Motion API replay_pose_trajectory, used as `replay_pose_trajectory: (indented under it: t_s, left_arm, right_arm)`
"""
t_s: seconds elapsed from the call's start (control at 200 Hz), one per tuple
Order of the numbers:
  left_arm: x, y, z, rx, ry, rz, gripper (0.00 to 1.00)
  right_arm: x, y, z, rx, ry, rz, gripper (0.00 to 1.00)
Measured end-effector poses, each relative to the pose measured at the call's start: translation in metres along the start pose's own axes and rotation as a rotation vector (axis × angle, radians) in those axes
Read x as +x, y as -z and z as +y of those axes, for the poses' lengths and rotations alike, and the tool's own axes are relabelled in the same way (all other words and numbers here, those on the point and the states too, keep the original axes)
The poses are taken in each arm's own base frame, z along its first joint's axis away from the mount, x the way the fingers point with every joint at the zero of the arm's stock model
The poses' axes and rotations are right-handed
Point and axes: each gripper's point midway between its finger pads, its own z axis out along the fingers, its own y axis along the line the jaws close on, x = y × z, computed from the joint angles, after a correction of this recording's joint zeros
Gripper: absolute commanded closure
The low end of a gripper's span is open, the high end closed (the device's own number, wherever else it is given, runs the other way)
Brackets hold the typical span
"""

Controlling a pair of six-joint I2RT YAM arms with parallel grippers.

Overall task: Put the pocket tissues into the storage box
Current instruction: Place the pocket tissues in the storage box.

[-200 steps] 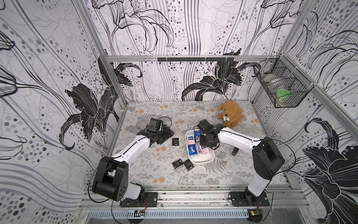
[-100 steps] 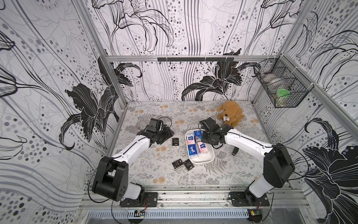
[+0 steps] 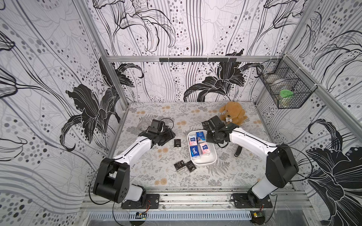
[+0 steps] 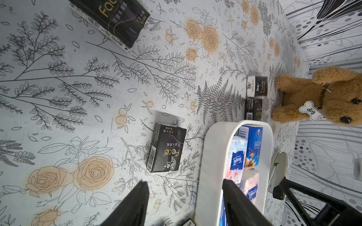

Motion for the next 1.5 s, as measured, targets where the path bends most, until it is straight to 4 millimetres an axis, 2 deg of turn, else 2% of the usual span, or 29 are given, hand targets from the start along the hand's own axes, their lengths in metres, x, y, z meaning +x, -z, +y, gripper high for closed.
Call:
replay_pose_trajectory:
  t_s: [0.135, 0.471, 0.651, 0.896, 1.131, 1.262, 1.412, 1.502]
  left_arm:
    - [0.001, 0.0, 0.002, -0.01, -0.002, 0.004, 0.36]
    - [-0.007, 0.002, 0.008, -0.024, 0.001, -0.015, 0.36]
    - [-0.022, 0.008, 0.026, -0.058, 0.027, -0.045, 0.36]
    - [-0.039, 0.019, 0.045, -0.092, 0.054, -0.078, 0.35]
    - [-0.04, 0.02, 0.047, -0.097, 0.044, -0.078, 0.36]
    - [-0.04, 0.02, 0.047, -0.097, 0.043, -0.078, 0.36]
    - [-0.041, 0.02, 0.046, -0.094, 0.042, -0.079, 0.36]
    - [-0.041, 0.02, 0.045, -0.089, 0.042, -0.077, 0.36]
  right_arm:
    - [0.01, -0.01, -0.006, 0.022, 0.023, 0.04, 1.0]
    - [0.046, -0.055, -0.013, 0.104, 0.099, 0.182, 0.99]
    - [0.052, -0.062, -0.014, 0.112, 0.109, 0.205, 0.92]
    - [0.049, -0.063, -0.006, 0.079, 0.121, 0.198, 0.79]
    - [0.041, -0.058, -0.002, 0.071, 0.127, 0.175, 0.79]
    - [0.026, -0.036, 0.004, 0.055, 0.124, 0.117, 0.79]
    - [-0.011, 0.004, 0.019, 0.001, 0.1, -0.018, 0.64]
    - [-0.031, 0.015, 0.019, -0.012, 0.077, -0.075, 0.53]
